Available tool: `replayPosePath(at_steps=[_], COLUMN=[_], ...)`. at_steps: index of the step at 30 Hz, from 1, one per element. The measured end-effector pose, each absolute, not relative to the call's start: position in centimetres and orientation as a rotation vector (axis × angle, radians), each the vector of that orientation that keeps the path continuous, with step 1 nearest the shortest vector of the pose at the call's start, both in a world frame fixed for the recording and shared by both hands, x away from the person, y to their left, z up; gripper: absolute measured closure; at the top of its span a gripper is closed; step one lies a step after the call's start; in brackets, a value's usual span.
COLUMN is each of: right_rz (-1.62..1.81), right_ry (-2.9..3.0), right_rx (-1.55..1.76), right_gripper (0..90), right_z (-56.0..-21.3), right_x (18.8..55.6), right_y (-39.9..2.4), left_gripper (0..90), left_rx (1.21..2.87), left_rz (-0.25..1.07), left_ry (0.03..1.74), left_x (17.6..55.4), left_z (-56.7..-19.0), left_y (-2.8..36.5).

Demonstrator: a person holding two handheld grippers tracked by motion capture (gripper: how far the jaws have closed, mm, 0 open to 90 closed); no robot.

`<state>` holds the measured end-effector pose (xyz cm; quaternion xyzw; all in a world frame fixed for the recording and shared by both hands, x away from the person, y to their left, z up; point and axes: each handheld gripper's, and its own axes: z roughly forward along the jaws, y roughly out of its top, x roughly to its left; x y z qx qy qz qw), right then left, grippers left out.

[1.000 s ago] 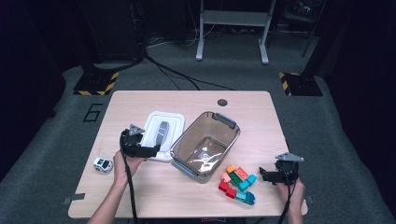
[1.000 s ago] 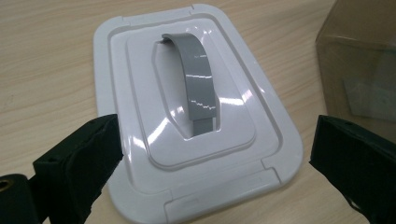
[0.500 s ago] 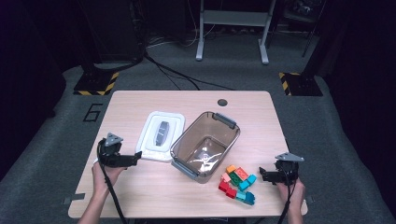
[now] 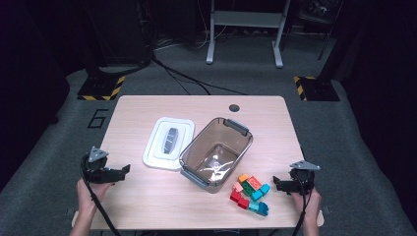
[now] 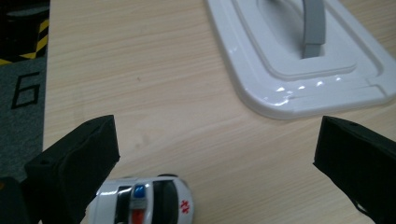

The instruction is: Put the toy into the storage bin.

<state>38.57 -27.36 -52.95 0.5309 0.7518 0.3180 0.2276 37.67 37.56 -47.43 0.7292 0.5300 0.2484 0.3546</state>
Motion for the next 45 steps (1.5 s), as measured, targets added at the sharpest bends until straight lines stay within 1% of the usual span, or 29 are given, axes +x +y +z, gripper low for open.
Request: replayPosePath(at_steps=[9, 15, 20, 25, 45], right_rz=[0.876, 0.875, 0.875, 0.874, 0.875], right_ry=[2.07, 2.068, 2.068, 2.068, 2.068], right_rx=[1.464, 1.466, 1.467, 1.465, 1.467], right_gripper=[0.3, 0.3, 0.3, 0.3, 0.3], right_z=[-52.9, -52.9, -52.9, -52.9, -52.9], right_x=[38.6, 38.6, 38.6, 38.6, 38.6], right_y=[-27.4, -27.4, -27.4, -27.4, -27.4], left_gripper=[0.3, 4.7, 16.4, 24.7, 26.1], left_rx=[1.893, 1.903, 1.9, 1.912, 1.927], left_rz=[0.629, 0.615, 0.603, 0.61, 0.636], left_ry=[1.45, 1.469, 1.479, 1.457, 1.433], left_x=[37.7, 37.7, 37.6, 37.4, 37.2], left_z=[-50.3, -51.5, -52.0, -52.5, -52.7], left_y=[40.2, 41.1, 41.5, 41.3, 40.7])
